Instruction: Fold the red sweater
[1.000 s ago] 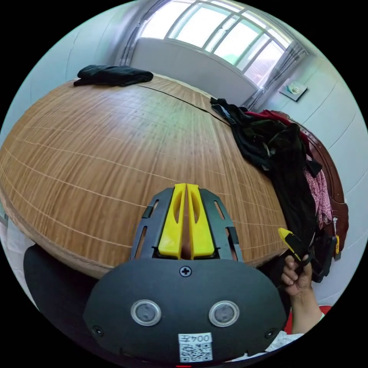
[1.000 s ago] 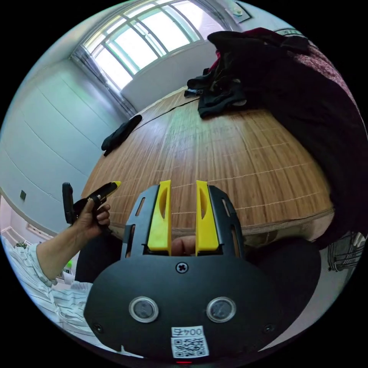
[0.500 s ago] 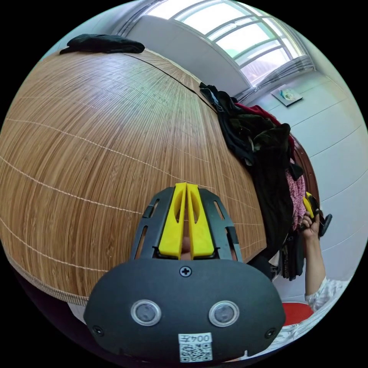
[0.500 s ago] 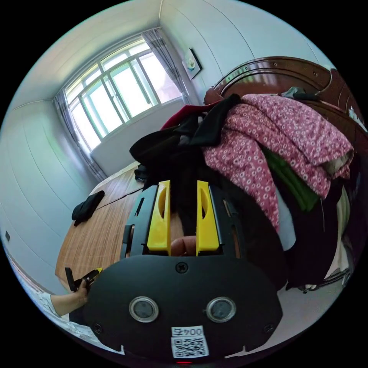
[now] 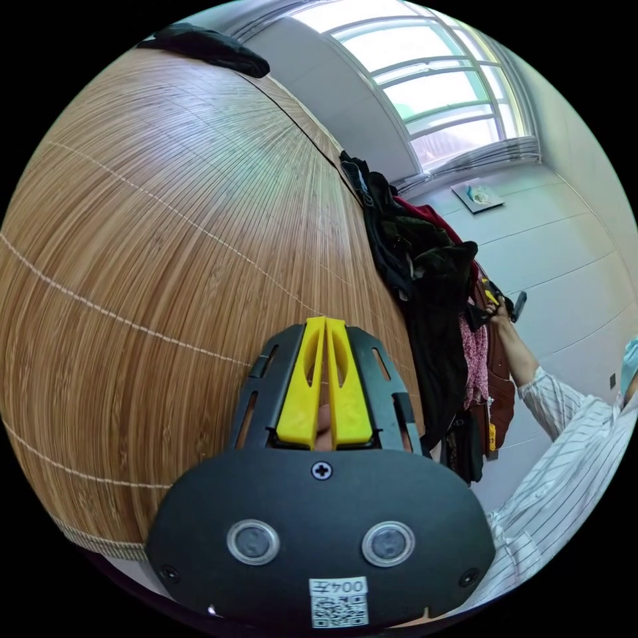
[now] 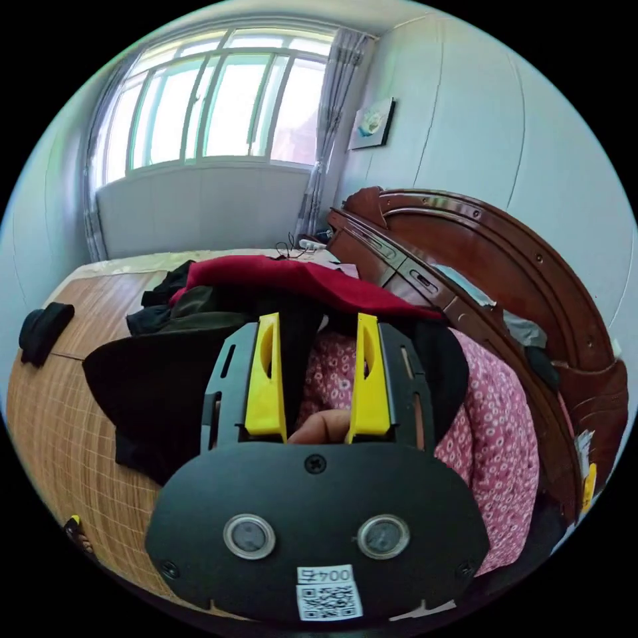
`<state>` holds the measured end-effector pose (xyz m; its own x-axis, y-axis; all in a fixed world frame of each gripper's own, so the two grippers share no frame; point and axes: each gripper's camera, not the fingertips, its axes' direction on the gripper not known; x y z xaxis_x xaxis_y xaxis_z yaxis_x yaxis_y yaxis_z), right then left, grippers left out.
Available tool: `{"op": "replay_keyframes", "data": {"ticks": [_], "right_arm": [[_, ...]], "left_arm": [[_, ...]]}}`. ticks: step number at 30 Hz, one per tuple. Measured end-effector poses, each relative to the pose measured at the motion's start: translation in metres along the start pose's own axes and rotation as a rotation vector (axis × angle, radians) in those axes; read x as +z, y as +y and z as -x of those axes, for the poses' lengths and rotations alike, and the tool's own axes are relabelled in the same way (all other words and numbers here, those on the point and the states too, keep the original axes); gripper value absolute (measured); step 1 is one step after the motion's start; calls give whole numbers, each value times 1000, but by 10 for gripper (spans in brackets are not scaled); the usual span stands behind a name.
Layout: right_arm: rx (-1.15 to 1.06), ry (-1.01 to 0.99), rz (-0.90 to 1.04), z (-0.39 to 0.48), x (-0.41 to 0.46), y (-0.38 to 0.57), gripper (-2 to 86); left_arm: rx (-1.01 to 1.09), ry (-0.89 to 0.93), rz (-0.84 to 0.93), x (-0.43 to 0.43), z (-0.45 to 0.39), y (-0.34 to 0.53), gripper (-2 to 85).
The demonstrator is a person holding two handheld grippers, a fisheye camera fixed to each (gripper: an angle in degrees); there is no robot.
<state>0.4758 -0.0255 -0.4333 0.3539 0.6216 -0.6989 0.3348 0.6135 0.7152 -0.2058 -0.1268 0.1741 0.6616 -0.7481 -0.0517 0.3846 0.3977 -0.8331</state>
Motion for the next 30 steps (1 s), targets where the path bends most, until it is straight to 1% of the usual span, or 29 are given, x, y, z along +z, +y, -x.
{"op": "replay_keyframes", "data": {"ticks": [3, 5, 6, 7, 8, 9, 10, 11, 12, 13, 14, 15, 16, 17, 18, 19, 20, 21, 22, 24, 25, 27, 29, 30], "right_arm": [[-122, 99, 82, 25, 40, -35, 161], [-175, 127, 172, 39, 65, -43, 138], [-185, 165, 239, 45, 77, -43, 90], [-174, 198, 227, 50, 78, -39, 57], [-162, 189, 197, 51, 73, -35, 47], [-129, 117, 138, 51, 57, -27, 35], [-59, -1, 66, 46, 34, -18, 28], [-12, -71, 33, 41, 20, -12, 26], [71, -215, -34, 34, -9, 3, 20], [86, -420, -110, 32, -43, 23, 15], [90, -526, -148, 33, -61, 34, 12], [39, -682, -179, 47, -96, 58, 10], [-72, -740, -164, 74, -132, 85, 8], [-114, -736, -140, 90, -146, 101, 7], [-117, -694, -79, 113, -166, 136, 6], [-65, -714, -10, 122, -172, 175, 5], [-16, -734, 8, 121, -173, 196, 4], [110, -802, 27, 110, -175, 239, 2], [183, -864, 22, 100, -183, 279, 0], [159, -852, 36, 96, -202, 319, -2], [150, -847, 59, 90, -215, 336, -2], [187, -904, 38, 70, -239, 355, -4], [149, -902, 12, 60, -273, 368, -5], [87, -894, 7, 61, -297, 376, -5]], "left_arm": [[-6, 23, -1, -5, 6, -5, 6], [-7, 31, -2, -8, 9, -8, 5], [-7, 36, -3, -10, 11, -9, 5], [-8, 40, -3, -12, 13, -11, 5], [-8, 43, -4, -13, 14, -12, 6], [-10, 50, -4, -15, 17, -14, 6], [-9, 54, -3, -18, 19, -16, 6], [-9, 56, -3, -19, 20, -17, 6], [-9, 61, -3, -21, 23, -18, 6], [-9, 62, -3, -24, 25, -20, 6], [-10, 62, -3, -26, 26, -21, 6], [-10, 62, -3, -28, 28, -23, 6], [-13, 64, -2, -31, 31, -25, 6], [-15, 65, -1, -33, 33, -26, 6], [-17, 65, 0, -37, 35, -28, 6], [-19, 64, 1, -40, 38, -30, 6], [-22, 64, 1, -42, 40, -31, 6], [-29, 64, 5, -47, 42, -34, 5], [-49, 61, 19, -53, 44, -37, 5], [-85, 48, 57, -64, 44, -40, 5], [-70, 77, 73, -75, 43, -39, 6], [-35, 101, 88, -96, 38, -34, 7], [11, 103, 93, -121, 35, -27, 11], [29, 120, 92, -139, 36, -22, 15]]}}
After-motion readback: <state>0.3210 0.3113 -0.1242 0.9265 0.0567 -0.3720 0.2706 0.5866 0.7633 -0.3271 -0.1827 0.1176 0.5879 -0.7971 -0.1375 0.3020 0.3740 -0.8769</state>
